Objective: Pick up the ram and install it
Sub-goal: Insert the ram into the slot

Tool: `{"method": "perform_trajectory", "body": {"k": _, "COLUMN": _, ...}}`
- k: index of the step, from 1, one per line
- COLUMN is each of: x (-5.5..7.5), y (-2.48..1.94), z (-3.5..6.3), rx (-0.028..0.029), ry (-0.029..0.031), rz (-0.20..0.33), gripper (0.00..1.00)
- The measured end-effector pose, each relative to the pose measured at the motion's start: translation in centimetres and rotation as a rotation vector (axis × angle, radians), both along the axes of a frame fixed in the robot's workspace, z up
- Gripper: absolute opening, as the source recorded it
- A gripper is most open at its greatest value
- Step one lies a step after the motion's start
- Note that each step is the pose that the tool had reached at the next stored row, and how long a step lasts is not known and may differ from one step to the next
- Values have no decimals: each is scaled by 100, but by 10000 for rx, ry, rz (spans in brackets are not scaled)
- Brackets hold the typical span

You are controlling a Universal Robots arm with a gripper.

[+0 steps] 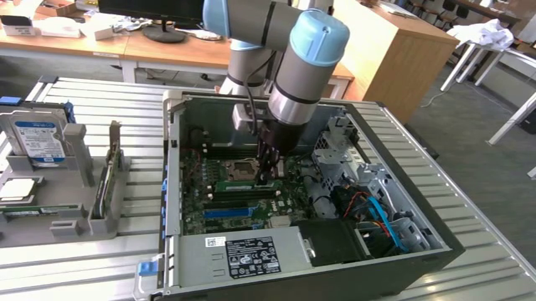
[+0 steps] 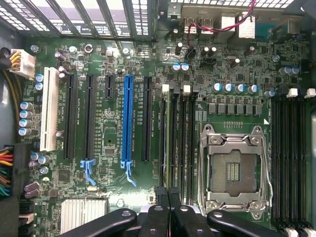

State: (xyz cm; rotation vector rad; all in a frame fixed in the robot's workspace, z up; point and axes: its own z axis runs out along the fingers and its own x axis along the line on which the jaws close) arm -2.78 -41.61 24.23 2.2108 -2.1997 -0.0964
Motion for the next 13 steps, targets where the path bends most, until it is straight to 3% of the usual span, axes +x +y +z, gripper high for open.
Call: {"method": "perform_trajectory", "body": {"k": 13, "x": -25, "y": 0, "z": -33, "rx": -1, "ry": -65, "rz": -3, "gripper": 12}}
